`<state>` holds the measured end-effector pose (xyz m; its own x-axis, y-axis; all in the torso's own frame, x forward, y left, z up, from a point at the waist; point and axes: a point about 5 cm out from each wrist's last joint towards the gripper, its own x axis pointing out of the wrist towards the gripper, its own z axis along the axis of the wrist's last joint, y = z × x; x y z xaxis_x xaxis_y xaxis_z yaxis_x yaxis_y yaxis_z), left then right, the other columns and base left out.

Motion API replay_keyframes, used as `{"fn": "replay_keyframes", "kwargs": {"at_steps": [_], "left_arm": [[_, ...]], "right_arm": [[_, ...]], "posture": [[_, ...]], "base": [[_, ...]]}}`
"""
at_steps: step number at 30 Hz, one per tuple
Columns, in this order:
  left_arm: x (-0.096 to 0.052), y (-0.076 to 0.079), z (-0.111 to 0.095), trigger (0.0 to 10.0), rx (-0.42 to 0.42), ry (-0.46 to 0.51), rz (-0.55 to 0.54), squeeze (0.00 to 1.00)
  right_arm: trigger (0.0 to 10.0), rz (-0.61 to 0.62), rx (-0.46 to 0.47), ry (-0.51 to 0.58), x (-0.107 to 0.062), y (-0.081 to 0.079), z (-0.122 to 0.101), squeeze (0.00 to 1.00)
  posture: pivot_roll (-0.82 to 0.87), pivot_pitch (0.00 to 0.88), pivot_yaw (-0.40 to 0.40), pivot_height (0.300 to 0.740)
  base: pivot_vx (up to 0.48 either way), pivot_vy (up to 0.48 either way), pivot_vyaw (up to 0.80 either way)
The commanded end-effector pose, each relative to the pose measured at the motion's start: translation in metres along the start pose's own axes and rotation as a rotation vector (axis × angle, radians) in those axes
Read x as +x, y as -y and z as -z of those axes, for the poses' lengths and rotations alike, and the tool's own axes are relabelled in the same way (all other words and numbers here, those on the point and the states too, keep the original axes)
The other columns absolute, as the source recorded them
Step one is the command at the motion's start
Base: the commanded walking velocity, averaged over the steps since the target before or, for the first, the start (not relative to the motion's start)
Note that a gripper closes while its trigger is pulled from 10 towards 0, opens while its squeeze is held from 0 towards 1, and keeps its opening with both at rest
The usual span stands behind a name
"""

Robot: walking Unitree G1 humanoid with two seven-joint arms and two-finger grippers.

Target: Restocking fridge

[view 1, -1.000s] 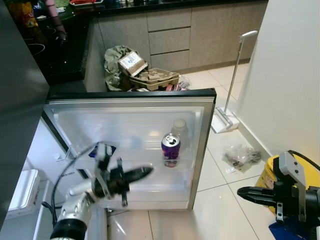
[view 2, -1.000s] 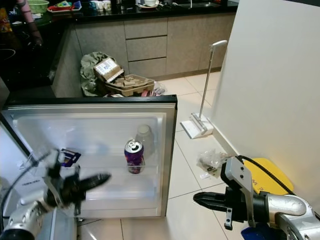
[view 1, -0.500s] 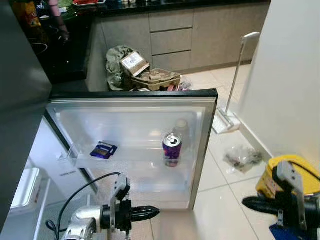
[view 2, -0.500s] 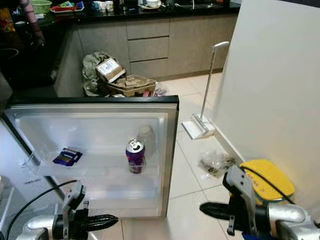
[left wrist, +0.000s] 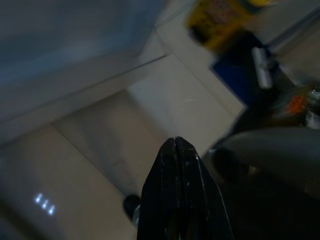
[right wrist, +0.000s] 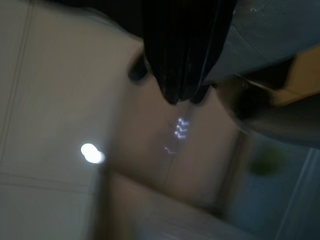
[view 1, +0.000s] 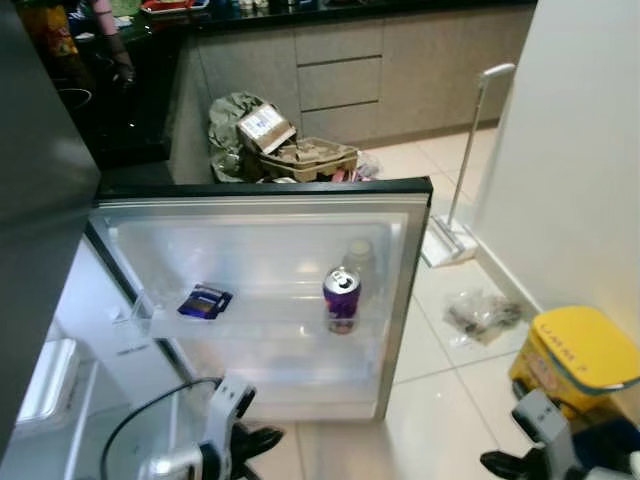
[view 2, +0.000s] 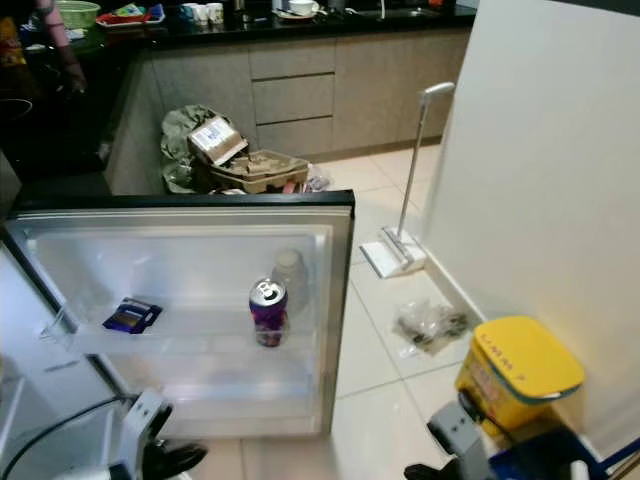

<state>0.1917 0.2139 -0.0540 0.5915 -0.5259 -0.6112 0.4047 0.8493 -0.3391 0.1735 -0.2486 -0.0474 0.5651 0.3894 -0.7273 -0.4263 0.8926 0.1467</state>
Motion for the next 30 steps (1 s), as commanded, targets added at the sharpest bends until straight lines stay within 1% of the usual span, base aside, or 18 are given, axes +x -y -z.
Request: {"fn": "replay_keyframes", "kwargs": {"at_steps": [1, 2, 3, 4, 5, 7, 9, 10, 11, 13, 16, 20, 22, 23, 24, 25, 27, 30], "left_arm": [[-0.004, -0.002, 0.022, 10.0, -0.076, -0.051, -0.150, 0.00], [-0.005, -0.001, 0.030, 10.0, -0.100, -0.067, -0.181, 0.00], [-0.007, 0.001, 0.041, 10.0, -0.153, -0.088, -0.213, 0.00], [-0.007, 0.001, 0.041, 10.0, -0.153, -0.088, -0.213, 0.00], [-0.008, 0.003, 0.048, 10.0, -0.188, -0.100, -0.229, 0.00], [-0.009, 0.009, 0.060, 10.0, -0.216, -0.134, -0.253, 0.00], [-0.009, 0.013, 0.067, 10.0, -0.217, -0.165, -0.267, 0.00], [-0.009, 0.013, 0.067, 10.0, -0.217, -0.165, -0.267, 0.00], [-0.010, 0.017, 0.077, 10.0, -0.210, -0.213, -0.305, 0.00], [-0.010, 0.018, 0.079, 10.0, -0.206, -0.225, -0.317, 0.00], [-0.007, 0.021, 0.081, 10.0, -0.201, -0.240, -0.340, 0.00], [0.000, 0.025, 0.075, 10.0, -0.180, -0.230, -0.326, 0.00], [0.002, 0.024, 0.073, 10.0, -0.163, -0.232, -0.323, 0.00], [0.002, 0.024, 0.073, 10.0, -0.163, -0.232, -0.323, 0.00], [0.002, 0.024, 0.072, 10.0, -0.162, -0.231, -0.322, 0.00], [0.002, 0.024, 0.072, 10.0, -0.162, -0.231, -0.322, 0.00], [0.003, 0.023, 0.070, 10.0, -0.160, -0.232, -0.327, 0.00], [0.003, 0.023, 0.069, 10.0, -0.157, -0.235, -0.334, 0.00]], "right_arm": [[10.0, 0.170, 0.037, -0.054, 0.002, 0.002, 0.020, 0.00], [10.0, 0.240, 0.055, -0.088, 0.003, 0.000, 0.029, 0.00], [10.0, 0.278, 0.076, -0.135, 0.005, -0.007, 0.041, 0.00], [10.0, 0.278, 0.076, -0.135, 0.005, -0.007, 0.041, 0.00], [10.0, 0.293, 0.086, -0.166, 0.005, -0.012, 0.050, 0.00], [10.0, 0.290, 0.095, -0.223, 0.006, -0.024, 0.065, 0.00], [10.0, 0.277, 0.112, -0.262, 0.007, -0.035, 0.076, 0.00], [10.0, 0.277, 0.112, -0.262, 0.007, -0.035, 0.076, 0.00], [10.0, 0.259, 0.103, -0.332, 0.005, -0.048, 0.091, 0.00], [10.0, 0.259, 0.097, -0.349, 0.005, -0.051, 0.095, 0.00], [10.0, 0.222, 0.043, -0.405, 0.004, -0.060, 0.104, 0.00], [10.0, 0.229, 0.038, -0.413, 0.005, -0.060, 0.103, 0.00], [10.0, 0.251, 0.025, -0.403, 0.009, -0.053, 0.094, 0.00], [10.0, 0.251, 0.025, -0.403, 0.009, -0.053, 0.094, 0.00], [10.0, 0.263, 0.019, -0.401, 0.010, -0.050, 0.090, 0.00], [10.0, 0.263, 0.019, -0.401, 0.010, -0.050, 0.090, 0.00], [10.0, 0.297, -0.006, -0.407, 0.011, -0.043, 0.085, 0.00], [10.0, 0.331, -0.027, -0.418, 0.009, -0.039, 0.085, 0.00]], "posture": [[-0.03, 0.000, 0.029, 0.740], [-0.02, 0.000, 0.028, 0.740], [-0.02, 0.000, 0.024, 0.740], [-0.02, 0.000, 0.024, 0.740], [-0.02, 0.000, 0.024, 0.740], [-0.02, 0.000, 0.020, 0.740], [-0.02, 0.000, 0.016, 0.740], [-0.02, 0.000, 0.016, 0.740], [-0.02, 0.000, 0.013, 0.740], [-0.02, 0.000, 0.013, 0.740], [-0.01, 0.000, 0.011, 0.740], [-0.01, 0.000, 0.009, 0.740], [-0.01, 0.000, 0.005, 0.740], [-0.01, 0.000, 0.005, 0.740], [0.00, 0.000, 0.003, 0.740], [0.00, 0.000, 0.003, 0.740], [0.00, 0.000, 0.003, 0.740], [0.00, 0.000, 0.001, 0.740]], "base": [[0.000, 0.000, 0.00], [0.000, 0.000, 0.00], [0.000, 0.000, 0.00], [0.000, 0.000, 0.00], [0.000, 0.000, 0.00], [0.000, 0.000, 0.00], [0.000, 0.000, 0.00], [0.000, 0.000, 0.00], [0.000, 0.000, 0.00], [0.000, 0.000, 0.00], [0.000, 0.000, 0.00], [0.000, 0.000, 0.00], [0.000, 0.000, 0.00], [0.000, 0.000, 0.00], [0.000, 0.000, 0.00], [0.000, 0.000, 0.00], [0.000, 0.000, 0.00], [0.000, 0.000, 0.00]]}}
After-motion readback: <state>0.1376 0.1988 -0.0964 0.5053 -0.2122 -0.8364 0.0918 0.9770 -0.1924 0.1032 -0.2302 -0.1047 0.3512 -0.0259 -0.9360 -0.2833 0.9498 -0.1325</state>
